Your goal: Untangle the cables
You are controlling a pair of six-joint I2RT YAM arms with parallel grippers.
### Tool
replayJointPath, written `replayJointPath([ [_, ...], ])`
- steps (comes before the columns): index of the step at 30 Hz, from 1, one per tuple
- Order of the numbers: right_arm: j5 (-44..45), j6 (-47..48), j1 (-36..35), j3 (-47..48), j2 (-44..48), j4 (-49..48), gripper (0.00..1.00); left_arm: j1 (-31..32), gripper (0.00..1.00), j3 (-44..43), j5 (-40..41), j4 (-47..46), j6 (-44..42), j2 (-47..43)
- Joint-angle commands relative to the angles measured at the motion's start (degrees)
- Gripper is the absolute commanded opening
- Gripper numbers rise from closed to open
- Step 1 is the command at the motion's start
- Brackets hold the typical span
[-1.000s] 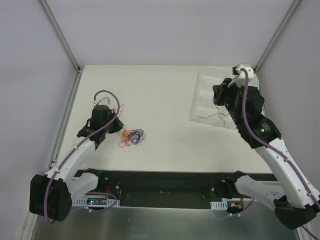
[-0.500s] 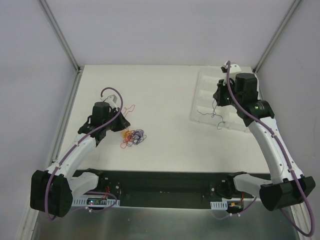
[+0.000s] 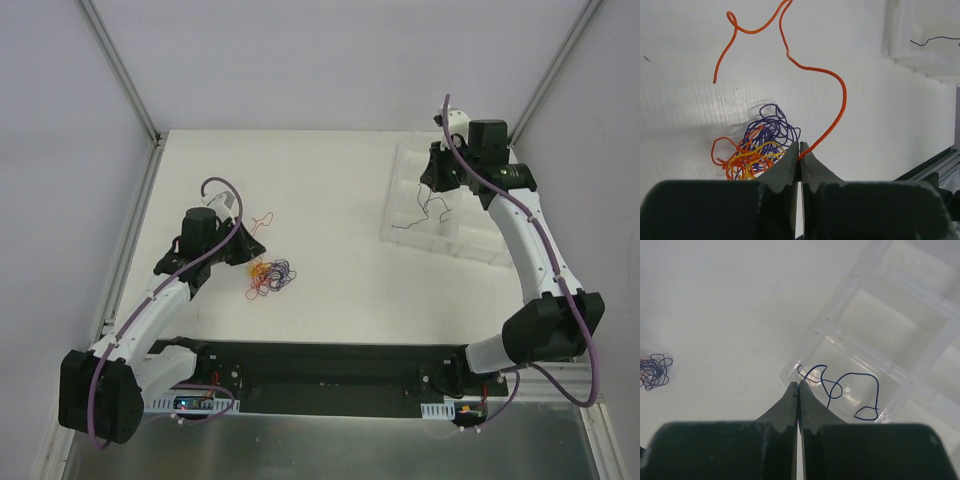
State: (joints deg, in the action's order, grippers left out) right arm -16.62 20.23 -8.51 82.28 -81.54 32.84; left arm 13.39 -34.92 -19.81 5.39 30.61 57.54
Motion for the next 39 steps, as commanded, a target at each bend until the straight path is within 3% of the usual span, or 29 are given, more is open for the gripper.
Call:
replayJointPath([
  [1, -5.9, 0.5, 0.0, 5.1, -3.4, 0.0, 0.0, -0.6, 0.0, 0.0, -3.1, -2.8, 0.8, -2.5],
  [10, -5.1, -2.8, 0.3, -10.5, -3.0, -13.2, 0.0, -0.6, 0.0, 1.2, -5.9, -2.5, -0.8, -5.3],
  [16, -4.7, -6.1, 3.1, -13.8, -4.3, -13.4, 0.0, -0.6, 0.0, 0.6, -8.1, -2.6, -0.7, -4.2],
  [19, 0.3, -8.7, 3.1, -13.3, -4.9, -11.3, 0.02, -0.6, 0.0, 0.3, -9.8, -2.5, -0.6, -1.9],
  [26, 7.7, -8.2, 3.1, -8.7, -8.0, -6.4, 0.23, -2.2, 0.0, 0.3, -12.2, -4.1, -0.6, 1.6],
  [32, 14.8, -8.7, 2.2, -4.4, -7.3, -1.7, 0.54, -2.8, 0.0, 0.3, -13.8, -5.0, -2.0, 2.2],
  [36, 18.9, -11.2, 1.0, -6.4, -1.1, 0.6, 0.59, -2.8, 0.0, 1.3, -14.2, -4.9, -3.0, 1.2],
  [39, 24.3, -12.8, -4.4, -11.4, 5.2, -0.2, 0.62, -2.8, 0.0, 1.1, -15.0, -3.5, -4.7, 0.0],
])
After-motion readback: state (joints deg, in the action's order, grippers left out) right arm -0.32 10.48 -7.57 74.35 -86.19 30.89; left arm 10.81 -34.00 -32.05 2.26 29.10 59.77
